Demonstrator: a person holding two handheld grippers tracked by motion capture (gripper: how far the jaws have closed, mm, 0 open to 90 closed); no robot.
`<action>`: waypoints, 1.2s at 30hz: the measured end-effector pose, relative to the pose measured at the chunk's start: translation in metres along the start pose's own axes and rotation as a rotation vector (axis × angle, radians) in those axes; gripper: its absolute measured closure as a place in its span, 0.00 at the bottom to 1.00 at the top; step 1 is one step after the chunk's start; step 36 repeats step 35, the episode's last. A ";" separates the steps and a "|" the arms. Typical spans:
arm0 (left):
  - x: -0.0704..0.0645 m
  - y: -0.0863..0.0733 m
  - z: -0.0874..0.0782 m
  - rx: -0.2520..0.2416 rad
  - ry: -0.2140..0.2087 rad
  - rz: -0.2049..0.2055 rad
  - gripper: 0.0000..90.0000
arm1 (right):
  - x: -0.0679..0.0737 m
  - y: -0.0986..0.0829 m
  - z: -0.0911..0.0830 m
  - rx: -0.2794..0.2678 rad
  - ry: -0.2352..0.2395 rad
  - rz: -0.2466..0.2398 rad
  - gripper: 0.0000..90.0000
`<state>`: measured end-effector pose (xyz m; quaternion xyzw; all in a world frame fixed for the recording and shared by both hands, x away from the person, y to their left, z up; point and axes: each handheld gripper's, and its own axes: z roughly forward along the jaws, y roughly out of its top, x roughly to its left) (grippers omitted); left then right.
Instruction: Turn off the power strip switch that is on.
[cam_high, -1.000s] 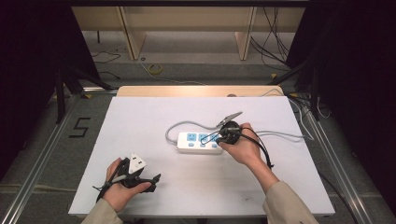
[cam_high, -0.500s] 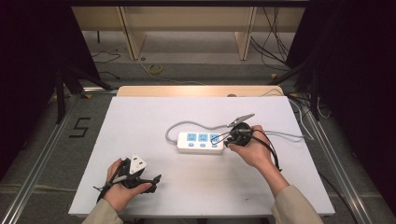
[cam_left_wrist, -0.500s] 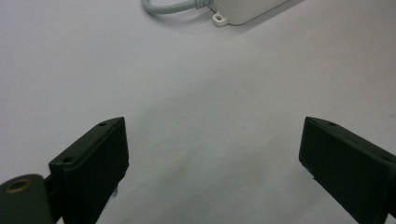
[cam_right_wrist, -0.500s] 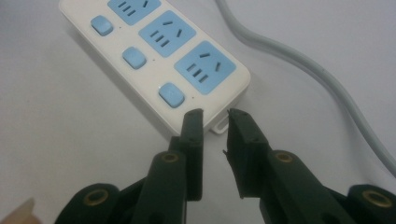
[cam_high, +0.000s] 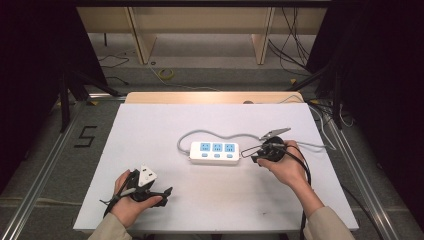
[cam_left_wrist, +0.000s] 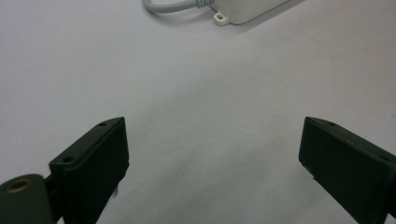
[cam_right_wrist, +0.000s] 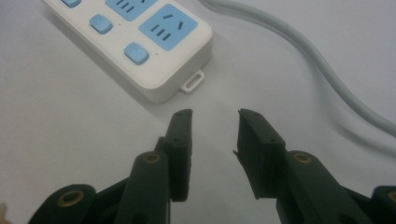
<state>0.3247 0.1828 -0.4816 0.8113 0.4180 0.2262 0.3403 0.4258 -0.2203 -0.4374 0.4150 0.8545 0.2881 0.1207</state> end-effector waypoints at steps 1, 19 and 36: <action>0.000 0.000 0.000 -0.001 0.001 0.000 0.09 | -0.002 -0.003 0.000 -0.007 -0.006 0.002 0.73; 0.000 0.000 0.000 -0.006 0.009 -0.007 0.09 | -0.010 -0.041 -0.009 -0.036 -0.008 0.022 0.67; 0.001 0.000 0.001 0.000 0.014 -0.009 0.09 | 0.001 -0.056 -0.012 -0.099 0.012 0.023 0.64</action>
